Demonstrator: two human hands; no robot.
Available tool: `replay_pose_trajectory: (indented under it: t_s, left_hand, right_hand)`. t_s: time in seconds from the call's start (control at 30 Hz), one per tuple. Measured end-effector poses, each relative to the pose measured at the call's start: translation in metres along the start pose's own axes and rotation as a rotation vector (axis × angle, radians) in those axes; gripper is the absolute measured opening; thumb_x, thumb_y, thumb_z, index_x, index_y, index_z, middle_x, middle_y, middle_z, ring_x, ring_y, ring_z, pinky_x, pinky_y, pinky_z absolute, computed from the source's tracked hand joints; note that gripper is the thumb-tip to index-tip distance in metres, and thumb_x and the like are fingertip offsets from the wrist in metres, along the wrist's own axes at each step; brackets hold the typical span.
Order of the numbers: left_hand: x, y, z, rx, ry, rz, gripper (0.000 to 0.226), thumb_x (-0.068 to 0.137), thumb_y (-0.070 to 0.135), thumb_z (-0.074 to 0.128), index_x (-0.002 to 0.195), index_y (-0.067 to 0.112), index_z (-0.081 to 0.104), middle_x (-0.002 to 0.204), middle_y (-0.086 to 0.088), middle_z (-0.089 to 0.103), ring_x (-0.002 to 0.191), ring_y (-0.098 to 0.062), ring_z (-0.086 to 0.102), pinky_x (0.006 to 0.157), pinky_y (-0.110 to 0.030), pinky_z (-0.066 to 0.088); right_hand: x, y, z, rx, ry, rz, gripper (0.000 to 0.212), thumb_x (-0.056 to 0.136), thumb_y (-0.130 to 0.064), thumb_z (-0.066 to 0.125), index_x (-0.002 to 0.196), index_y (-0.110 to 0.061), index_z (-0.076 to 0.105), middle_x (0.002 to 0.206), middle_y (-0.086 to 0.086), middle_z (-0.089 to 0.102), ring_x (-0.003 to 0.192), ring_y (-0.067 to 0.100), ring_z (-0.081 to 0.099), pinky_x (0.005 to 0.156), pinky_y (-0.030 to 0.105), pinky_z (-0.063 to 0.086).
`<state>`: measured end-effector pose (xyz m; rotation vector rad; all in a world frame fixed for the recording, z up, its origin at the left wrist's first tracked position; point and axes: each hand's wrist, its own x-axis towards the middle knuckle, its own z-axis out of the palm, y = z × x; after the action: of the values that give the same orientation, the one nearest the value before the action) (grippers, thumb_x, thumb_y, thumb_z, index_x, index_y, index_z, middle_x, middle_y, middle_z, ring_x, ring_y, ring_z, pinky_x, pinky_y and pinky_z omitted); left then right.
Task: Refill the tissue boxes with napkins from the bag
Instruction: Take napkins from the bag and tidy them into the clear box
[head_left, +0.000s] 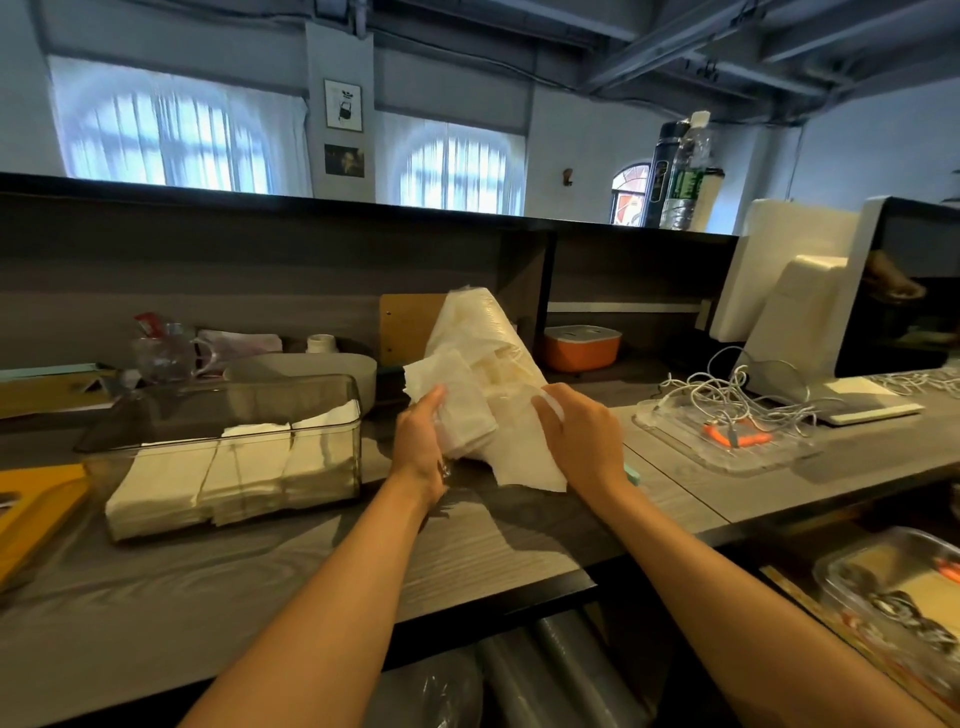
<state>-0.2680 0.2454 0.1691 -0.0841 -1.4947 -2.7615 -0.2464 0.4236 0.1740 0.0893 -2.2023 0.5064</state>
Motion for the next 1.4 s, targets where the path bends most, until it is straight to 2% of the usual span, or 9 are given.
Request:
replay_pose_trajectory:
  t_s: [0.17,0.33,0.53,0.67,0.77,0.87,1.0,1.27,1.4]
  left_hand:
    - [0.006,0.001,-0.007,-0.016,0.151,0.010,0.021,0.096,0.033,0.058,0.113,0.022,0.063,0.120,-0.008,0.067,0.110,-0.029,0.063,0.100,-0.049,0.050]
    - [0.009,0.002,-0.008,-0.039,0.160,-0.017,0.017,0.099,0.032,0.055,0.109,0.020,0.059,0.108,-0.006,0.066,0.099,-0.026,0.063,0.085,-0.041,0.053]
    - [0.013,0.003,-0.013,-0.316,0.160,-0.031,0.044,0.099,0.040,0.054,0.139,0.023,0.053,0.132,-0.005,0.063,0.116,-0.027,0.060,0.089,-0.041,0.050]
    - [0.016,0.008,-0.013,-0.370,0.158,-0.032,0.034,0.100,0.031,0.051,0.127,0.012,0.060,0.117,-0.014,0.068,0.100,-0.026,0.066,0.082,-0.039,0.053]
    - [0.016,0.008,-0.017,-0.449,0.120,-0.022,0.040,0.097,0.030,0.054,0.131,0.011,0.060,0.112,-0.014,0.072,0.096,-0.026,0.072,0.070,-0.034,0.058]
    - [0.011,0.011,-0.018,-0.537,0.013,-0.006,0.038,0.099,0.027,0.050,0.131,0.007,0.057,0.100,-0.016,0.073,0.082,-0.026,0.075,0.065,-0.033,0.060]
    - [0.007,0.011,-0.015,-0.492,-0.063,-0.025,0.039,0.100,0.028,0.047,0.130,0.005,0.057,0.105,-0.018,0.073,0.091,-0.028,0.073,0.074,-0.036,0.060]
    - [0.016,0.008,-0.012,-0.131,0.101,-0.006,0.024,0.095,0.028,0.056,0.111,0.016,0.069,0.111,-0.012,0.073,0.104,-0.032,0.068,0.097,-0.050,0.052]
    - [0.019,0.009,-0.021,-0.229,0.180,0.002,0.024,0.097,0.031,0.055,0.115,0.019,0.066,0.111,-0.007,0.070,0.103,-0.028,0.065,0.086,-0.040,0.053]
  right_hand:
    - [0.018,-0.017,-0.002,0.443,0.203,0.276,0.024,0.098,-0.031,0.058,0.100,-0.012,0.072,0.087,-0.004,0.069,0.072,0.005,0.061,0.069,0.022,0.056]
    - [0.038,-0.037,-0.013,0.619,0.216,0.382,0.027,0.096,-0.027,0.059,0.072,-0.018,0.067,0.066,-0.006,0.059,0.064,0.009,0.056,0.059,0.019,0.044]
    - [0.073,-0.063,-0.023,0.905,0.233,0.522,0.031,0.093,-0.024,0.062,0.065,-0.012,0.061,0.063,0.002,0.056,0.068,0.018,0.056,0.063,0.030,0.051]
    - [0.077,-0.062,0.002,0.930,0.091,0.678,0.023,0.093,-0.020,0.063,0.070,-0.013,0.062,0.074,0.005,0.060,0.075,0.019,0.059,0.072,0.033,0.053]
    - [0.048,-0.051,0.038,0.788,-0.047,0.760,0.027,0.092,-0.018,0.061,0.066,-0.012,0.059,0.065,0.002,0.054,0.062,0.014,0.052,0.058,0.026,0.044]
    - [0.022,-0.045,0.064,0.685,-0.100,0.686,0.032,0.089,-0.017,0.059,0.058,-0.012,0.055,0.055,0.003,0.047,0.057,0.016,0.045,0.057,0.031,0.040]
    - [0.016,-0.049,0.070,0.629,-0.145,0.552,0.035,0.091,-0.018,0.055,0.056,-0.013,0.050,0.054,0.004,0.045,0.055,0.017,0.042,0.057,0.035,0.036]
    - [0.014,-0.045,0.060,0.623,-0.274,0.483,0.015,0.098,-0.030,0.053,0.107,-0.017,0.056,0.094,-0.004,0.060,0.089,0.014,0.058,0.080,0.031,0.049]
    - [0.016,-0.042,0.047,0.554,-0.055,0.125,0.018,0.096,-0.019,0.059,0.112,-0.017,0.066,0.108,-0.008,0.064,0.096,0.008,0.060,0.081,0.023,0.050]
